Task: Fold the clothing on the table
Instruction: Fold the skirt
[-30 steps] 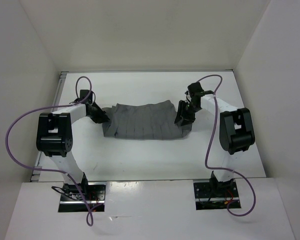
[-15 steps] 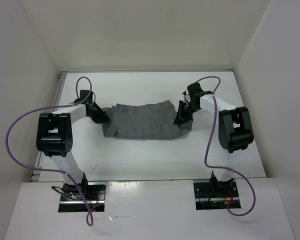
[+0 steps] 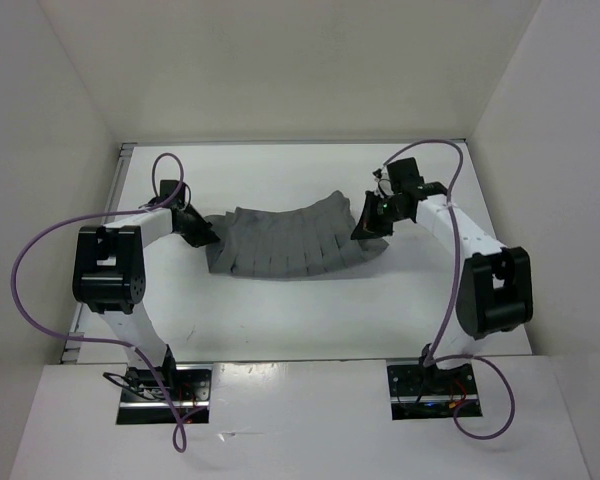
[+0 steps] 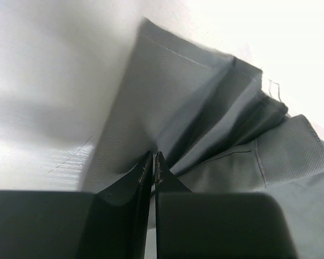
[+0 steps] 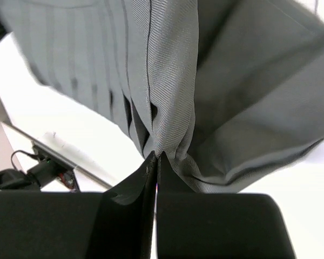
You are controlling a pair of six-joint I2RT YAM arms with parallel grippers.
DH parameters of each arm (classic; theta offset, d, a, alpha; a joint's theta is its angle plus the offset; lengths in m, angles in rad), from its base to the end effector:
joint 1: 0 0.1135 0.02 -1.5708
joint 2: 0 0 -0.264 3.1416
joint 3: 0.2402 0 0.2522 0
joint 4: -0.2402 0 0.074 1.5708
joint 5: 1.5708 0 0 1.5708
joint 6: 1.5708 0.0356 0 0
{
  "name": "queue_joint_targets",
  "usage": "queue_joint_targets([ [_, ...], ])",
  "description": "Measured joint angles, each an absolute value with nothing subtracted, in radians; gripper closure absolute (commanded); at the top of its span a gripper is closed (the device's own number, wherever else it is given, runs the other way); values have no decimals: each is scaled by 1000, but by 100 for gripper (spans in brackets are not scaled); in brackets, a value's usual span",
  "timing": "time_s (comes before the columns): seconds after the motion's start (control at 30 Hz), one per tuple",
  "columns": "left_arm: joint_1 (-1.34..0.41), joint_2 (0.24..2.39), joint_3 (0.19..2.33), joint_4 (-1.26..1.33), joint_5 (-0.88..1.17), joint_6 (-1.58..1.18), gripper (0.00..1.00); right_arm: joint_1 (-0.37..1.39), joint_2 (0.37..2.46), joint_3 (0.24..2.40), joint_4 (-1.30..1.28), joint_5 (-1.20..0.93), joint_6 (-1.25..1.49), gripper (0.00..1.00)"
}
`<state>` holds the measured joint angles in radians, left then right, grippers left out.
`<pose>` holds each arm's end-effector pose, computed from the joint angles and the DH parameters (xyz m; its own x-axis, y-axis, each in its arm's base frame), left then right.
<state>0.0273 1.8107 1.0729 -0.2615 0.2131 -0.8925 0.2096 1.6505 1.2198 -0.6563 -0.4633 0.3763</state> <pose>0.3633 0.0024 0.1581 -0.5958 -0.7776 -0.2009 -0.5996 0.5971 -0.5328 0.3272 0.0859 0.2352 -0.9484 0.1344 -0.2872 -0.0440 0.8412 0.5389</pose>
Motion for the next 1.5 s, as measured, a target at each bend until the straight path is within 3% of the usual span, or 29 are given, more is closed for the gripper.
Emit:
queue_joint_targets([
  [0.2, 27, 1816, 1073, -262, 213, -892, 91, 216, 1497, 1182, -715, -443, 385, 100],
  [0.43, 27, 1816, 1073, -262, 213, -892, 91, 241, 1475, 1051, -838, -388, 453, 100],
  [0.77, 27, 1822, 1073, -261, 213, -892, 92, 435, 1336, 985, -1009, -325, 567, 100],
  [0.83, 27, 1830, 1073, -262, 213, -893, 92, 440, 1330, 977, -1050, -321, 572, 83],
  [1.0, 27, 1833, 1079, -262, 219, -893, 75, 441, 1330, 1045, -1174, -218, 597, 65],
  [1.07, 27, 1829, 1083, -262, 223, -891, 68, 441, 1324, 1131, -1191, -179, 619, 63],
  [1.17, 27, 1791, 1087, -271, 231, -890, 66, 441, 1287, 1185, -1158, -167, 642, 63],
  [1.3, 20, 1676, 1112, -282, 255, -883, 66, 441, 1285, 1070, -1124, -173, 665, 63],
  [1.5, -33, 1518, 1162, -257, 326, -859, 65, 441, 1480, 999, -1083, -160, 676, 63],
])
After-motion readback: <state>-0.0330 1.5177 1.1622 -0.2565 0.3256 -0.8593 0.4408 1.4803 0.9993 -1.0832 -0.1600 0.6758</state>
